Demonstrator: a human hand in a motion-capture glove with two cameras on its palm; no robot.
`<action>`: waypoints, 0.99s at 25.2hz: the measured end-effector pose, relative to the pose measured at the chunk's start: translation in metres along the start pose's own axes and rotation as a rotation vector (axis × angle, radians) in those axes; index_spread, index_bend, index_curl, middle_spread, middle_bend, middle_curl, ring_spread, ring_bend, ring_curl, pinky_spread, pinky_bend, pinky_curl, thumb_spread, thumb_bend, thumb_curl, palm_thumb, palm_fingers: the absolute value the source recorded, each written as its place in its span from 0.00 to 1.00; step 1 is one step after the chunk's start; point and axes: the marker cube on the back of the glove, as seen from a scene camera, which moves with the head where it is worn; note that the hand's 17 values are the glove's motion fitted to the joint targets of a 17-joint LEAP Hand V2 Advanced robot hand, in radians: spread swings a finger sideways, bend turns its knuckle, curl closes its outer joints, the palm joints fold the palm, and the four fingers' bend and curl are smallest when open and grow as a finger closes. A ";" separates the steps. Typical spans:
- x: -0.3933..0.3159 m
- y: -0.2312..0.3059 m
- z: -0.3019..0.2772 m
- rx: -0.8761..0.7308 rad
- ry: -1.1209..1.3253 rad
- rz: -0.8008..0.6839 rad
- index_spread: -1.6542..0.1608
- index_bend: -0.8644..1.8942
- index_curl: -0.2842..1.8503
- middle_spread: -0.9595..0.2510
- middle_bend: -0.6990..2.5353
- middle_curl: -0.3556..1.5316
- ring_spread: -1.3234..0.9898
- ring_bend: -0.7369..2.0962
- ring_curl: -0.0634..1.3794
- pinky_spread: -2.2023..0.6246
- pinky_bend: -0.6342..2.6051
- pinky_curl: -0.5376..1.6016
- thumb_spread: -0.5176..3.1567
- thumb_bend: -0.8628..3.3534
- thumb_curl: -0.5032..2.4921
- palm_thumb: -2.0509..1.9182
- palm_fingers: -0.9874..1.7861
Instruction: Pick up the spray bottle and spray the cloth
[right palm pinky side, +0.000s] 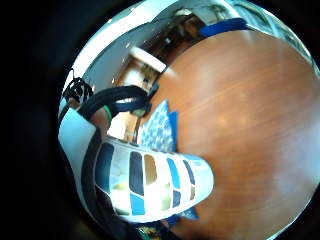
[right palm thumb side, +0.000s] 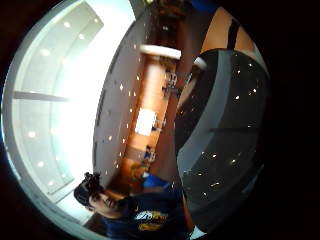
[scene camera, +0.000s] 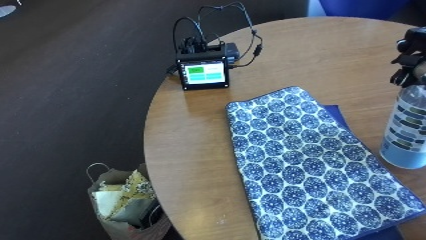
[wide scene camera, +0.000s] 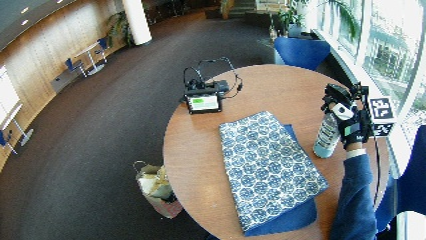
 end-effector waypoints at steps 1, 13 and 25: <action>-0.008 0.006 -0.003 -0.037 0.000 -0.001 0.73 0.35 0.21 0.65 0.45 0.43 0.47 0.51 0.33 0.66 0.36 0.42 0.33 0.20 0.36 0.76 0.80; -0.131 0.116 0.065 -0.764 0.380 -0.167 0.74 0.36 0.24 0.65 0.44 0.44 0.47 0.50 0.33 0.66 0.35 0.42 0.31 0.20 0.38 0.76 0.81; -0.123 0.165 0.102 -1.143 0.942 -0.011 0.74 0.35 0.25 0.65 0.44 0.44 0.47 0.50 0.34 0.66 0.35 0.42 0.29 0.20 0.39 0.76 0.81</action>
